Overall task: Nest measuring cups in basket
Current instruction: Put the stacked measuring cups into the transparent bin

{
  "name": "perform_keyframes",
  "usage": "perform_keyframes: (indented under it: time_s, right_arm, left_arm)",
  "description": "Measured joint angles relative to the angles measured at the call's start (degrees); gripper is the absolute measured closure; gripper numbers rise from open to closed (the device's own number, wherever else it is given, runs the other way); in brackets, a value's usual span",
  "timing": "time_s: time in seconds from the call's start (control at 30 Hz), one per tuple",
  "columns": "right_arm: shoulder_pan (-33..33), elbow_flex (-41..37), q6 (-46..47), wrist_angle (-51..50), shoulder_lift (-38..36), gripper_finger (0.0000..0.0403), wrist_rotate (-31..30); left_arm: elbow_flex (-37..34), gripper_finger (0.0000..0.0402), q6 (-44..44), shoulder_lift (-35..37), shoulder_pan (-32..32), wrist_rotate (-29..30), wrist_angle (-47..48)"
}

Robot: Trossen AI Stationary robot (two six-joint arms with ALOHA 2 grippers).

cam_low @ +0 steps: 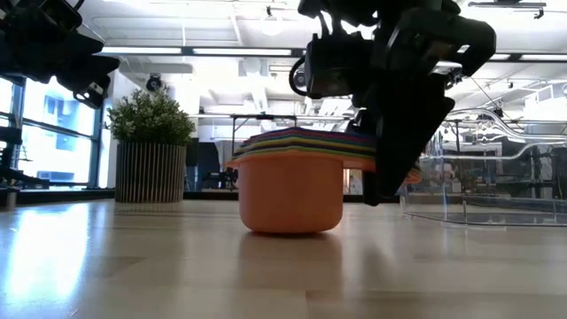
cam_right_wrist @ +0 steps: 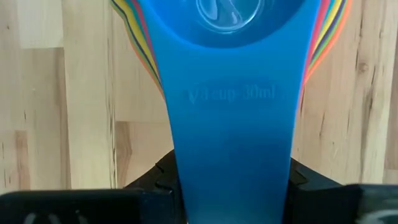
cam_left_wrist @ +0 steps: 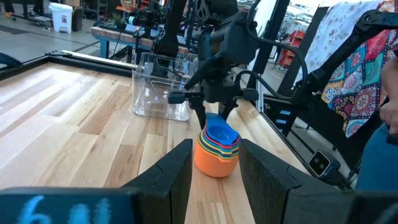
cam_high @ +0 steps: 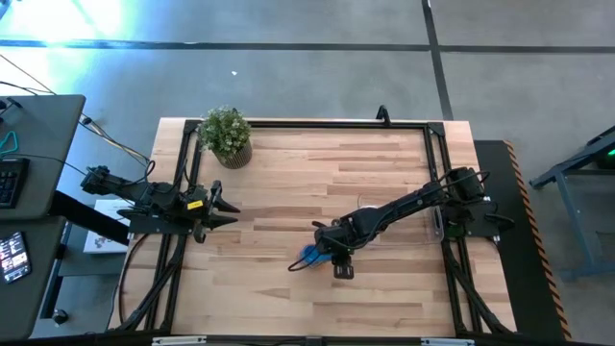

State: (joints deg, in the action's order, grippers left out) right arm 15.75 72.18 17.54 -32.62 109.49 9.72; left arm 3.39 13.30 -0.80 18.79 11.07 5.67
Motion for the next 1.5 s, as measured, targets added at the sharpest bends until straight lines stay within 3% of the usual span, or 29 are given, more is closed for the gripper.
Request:
perform_keyframes:
  time_s: [0.2, 0.4, 0.97, 1.3, 1.5]
  right_arm:
    - [0.0, 0.0, -0.8, 0.0, 0.0, 0.0278, 0.0]
    - [-0.4, 0.0, -2.5, 0.5, 0.0, 0.0238, 0.0]
    - [-0.8, 0.1, -5.6, 3.1, 0.0, 0.0227, 0.4]
    - [-0.8, 2.1, -6.9, 1.7, 0.0, 0.0152, 0.9]
    - [-0.8, 3.6, -8.5, -0.4, 0.4, 0.0144, -0.5]
  left_arm:
    - [0.0, 0.0280, 0.0, 0.0, 0.0, 0.0, 0.0]
    - [0.0, 0.0280, 0.0, 0.0, 0.0, 0.0, 0.0]
    - [0.0, 0.0280, 0.0, 0.0, 0.0, 0.0, 0.0]
    - [0.0, 0.0280, 0.0, 0.0, 0.0, 0.0, 0.0]
    - [0.0, 0.0280, 0.0, 0.0, 0.0, 0.0, 0.0]
